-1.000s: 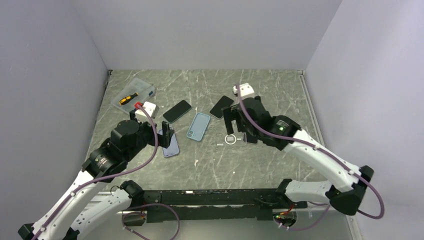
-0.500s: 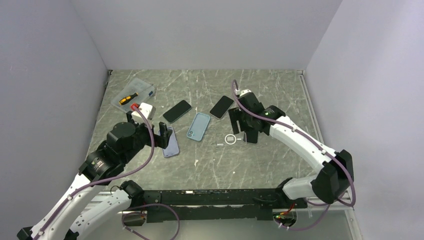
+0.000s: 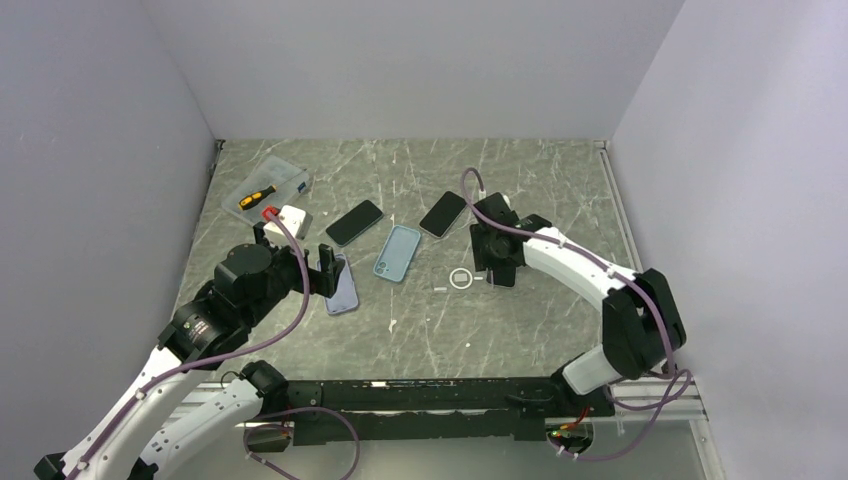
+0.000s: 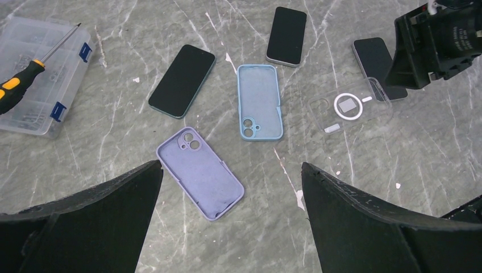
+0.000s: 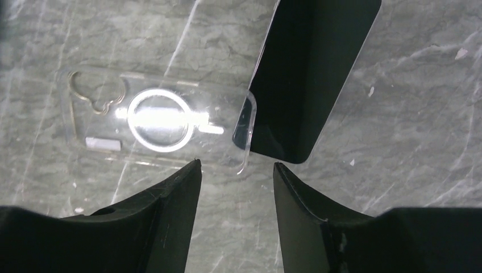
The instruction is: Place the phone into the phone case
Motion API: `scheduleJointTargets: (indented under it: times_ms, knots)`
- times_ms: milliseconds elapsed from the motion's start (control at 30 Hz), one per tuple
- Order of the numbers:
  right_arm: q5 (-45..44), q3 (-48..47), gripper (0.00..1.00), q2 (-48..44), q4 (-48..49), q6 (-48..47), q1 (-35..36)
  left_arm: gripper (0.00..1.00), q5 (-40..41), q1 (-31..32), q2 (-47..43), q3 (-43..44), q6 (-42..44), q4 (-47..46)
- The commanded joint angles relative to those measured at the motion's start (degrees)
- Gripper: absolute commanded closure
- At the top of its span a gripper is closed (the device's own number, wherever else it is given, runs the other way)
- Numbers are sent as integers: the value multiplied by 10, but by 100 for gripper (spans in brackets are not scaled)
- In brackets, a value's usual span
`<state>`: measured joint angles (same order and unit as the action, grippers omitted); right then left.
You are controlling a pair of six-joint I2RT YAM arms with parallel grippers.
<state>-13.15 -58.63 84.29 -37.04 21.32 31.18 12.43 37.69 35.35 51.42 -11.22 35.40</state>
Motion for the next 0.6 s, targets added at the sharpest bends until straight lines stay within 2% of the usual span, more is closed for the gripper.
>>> scheduleJointTargets:
  times_ms: [0,567]
  knots:
    - [-11,-27,50,34,40,-2,-13,1,8,-3,-2,8,5,-1]
    - [10,-5,70,100,81,14,-37,1,5,-7,-1,9,6,-1]
